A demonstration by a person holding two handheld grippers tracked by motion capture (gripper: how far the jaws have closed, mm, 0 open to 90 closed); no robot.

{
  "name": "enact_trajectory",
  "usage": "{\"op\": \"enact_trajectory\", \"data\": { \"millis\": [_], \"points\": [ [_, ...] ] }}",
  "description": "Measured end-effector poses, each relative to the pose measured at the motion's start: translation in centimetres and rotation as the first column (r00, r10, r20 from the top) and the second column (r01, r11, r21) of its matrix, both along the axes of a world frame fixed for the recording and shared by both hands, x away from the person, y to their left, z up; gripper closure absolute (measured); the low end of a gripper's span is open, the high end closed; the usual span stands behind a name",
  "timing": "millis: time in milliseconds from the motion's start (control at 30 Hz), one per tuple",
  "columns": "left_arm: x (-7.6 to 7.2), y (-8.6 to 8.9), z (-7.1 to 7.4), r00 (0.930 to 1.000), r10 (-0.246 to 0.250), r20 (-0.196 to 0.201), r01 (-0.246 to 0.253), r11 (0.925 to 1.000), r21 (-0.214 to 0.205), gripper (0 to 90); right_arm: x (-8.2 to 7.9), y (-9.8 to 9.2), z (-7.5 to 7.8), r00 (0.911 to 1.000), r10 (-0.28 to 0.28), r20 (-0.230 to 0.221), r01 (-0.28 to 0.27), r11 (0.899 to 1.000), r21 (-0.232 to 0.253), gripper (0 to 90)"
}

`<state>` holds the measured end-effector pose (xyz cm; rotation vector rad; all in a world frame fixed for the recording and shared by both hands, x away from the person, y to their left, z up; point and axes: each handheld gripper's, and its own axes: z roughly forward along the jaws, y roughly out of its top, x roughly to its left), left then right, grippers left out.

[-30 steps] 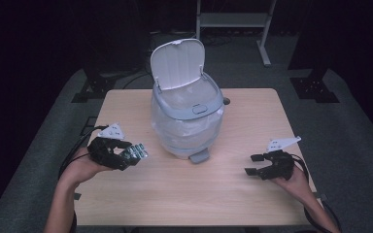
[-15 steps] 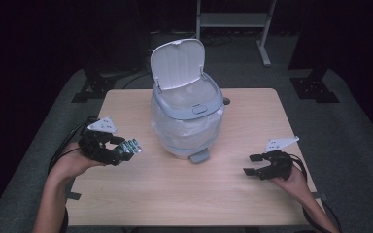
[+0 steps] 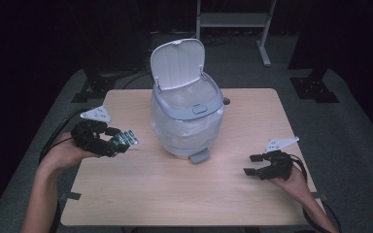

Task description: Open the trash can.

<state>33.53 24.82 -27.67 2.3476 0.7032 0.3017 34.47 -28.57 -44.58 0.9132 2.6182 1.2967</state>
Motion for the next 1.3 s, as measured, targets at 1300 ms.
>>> {"op": "enact_trajectory", "data": {
  "millis": [1300],
  "points": [
    [2.8,-3.4,7.7,0.9971,-0.064,0.041,0.064,0.9979,0.012,33.3,0.3,-0.5,-0.8,0.9993,-0.022,-0.030,0.022,1.000,0.003,32.1]
  ]
}}
